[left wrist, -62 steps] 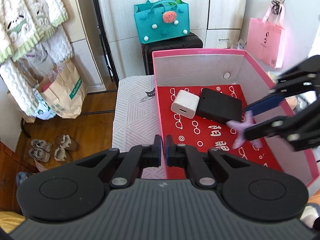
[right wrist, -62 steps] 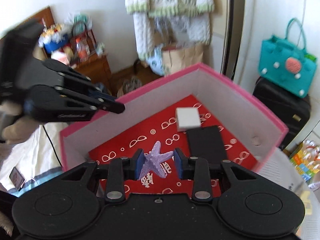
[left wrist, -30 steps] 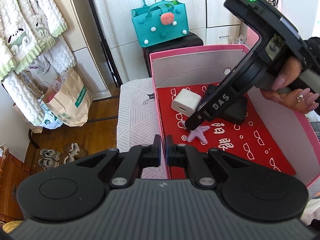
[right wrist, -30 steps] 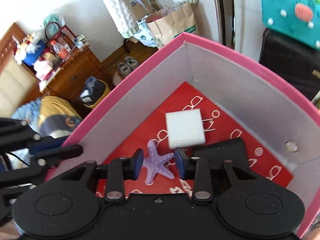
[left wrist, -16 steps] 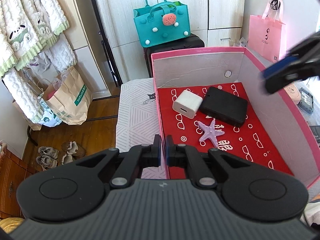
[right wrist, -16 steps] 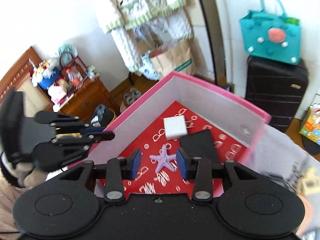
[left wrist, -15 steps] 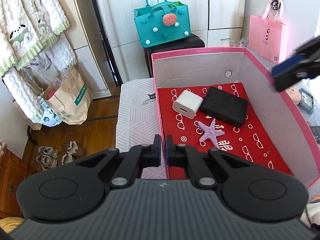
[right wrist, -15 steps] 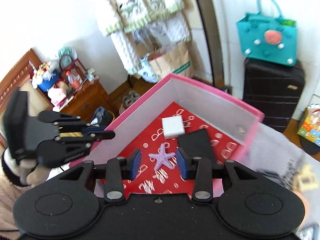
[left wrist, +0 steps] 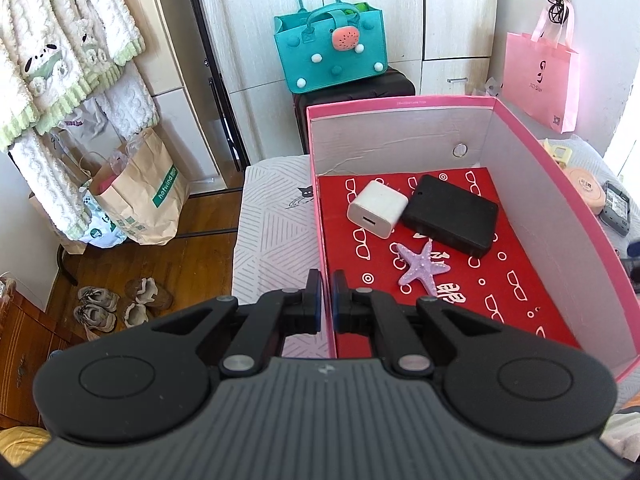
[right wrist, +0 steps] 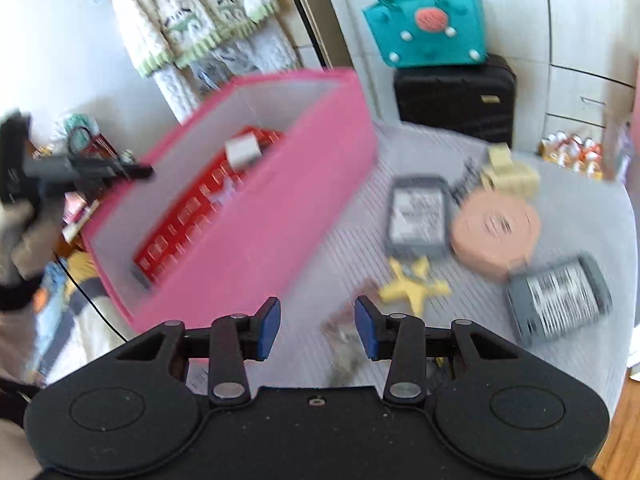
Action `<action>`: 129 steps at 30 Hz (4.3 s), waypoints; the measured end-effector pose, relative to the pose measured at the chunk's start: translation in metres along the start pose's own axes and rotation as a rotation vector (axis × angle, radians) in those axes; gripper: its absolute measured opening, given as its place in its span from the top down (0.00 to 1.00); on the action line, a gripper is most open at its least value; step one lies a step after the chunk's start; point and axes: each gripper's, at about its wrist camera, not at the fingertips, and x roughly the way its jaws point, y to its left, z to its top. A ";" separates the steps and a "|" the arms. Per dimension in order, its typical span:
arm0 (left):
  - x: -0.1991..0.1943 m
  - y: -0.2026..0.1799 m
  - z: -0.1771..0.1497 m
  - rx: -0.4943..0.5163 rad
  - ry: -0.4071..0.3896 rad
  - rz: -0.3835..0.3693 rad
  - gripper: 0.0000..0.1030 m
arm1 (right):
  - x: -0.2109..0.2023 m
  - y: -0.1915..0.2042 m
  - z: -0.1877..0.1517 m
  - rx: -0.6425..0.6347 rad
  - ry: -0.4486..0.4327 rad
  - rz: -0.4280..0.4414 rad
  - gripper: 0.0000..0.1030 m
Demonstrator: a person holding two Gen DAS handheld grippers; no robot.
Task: Organize rigid objects
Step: 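Move the right gripper to the silver keys on the table and grasp them, then carry the silver keys into the pink box and release beside the power bank, then move the right gripper to the pink-tagged keys and grasp them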
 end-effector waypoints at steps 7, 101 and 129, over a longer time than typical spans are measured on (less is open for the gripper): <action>0.001 -0.002 0.000 0.000 0.007 0.014 0.96 | 0.026 0.002 -0.024 -0.150 0.006 -0.021 0.55; 0.003 0.014 -0.002 -0.061 -0.003 -0.076 0.96 | -0.012 0.023 0.046 -0.041 -0.152 -0.221 0.69; 0.003 0.006 -0.001 -0.056 0.021 -0.044 0.96 | 0.061 0.015 -0.010 -0.173 -0.115 -0.232 0.72</action>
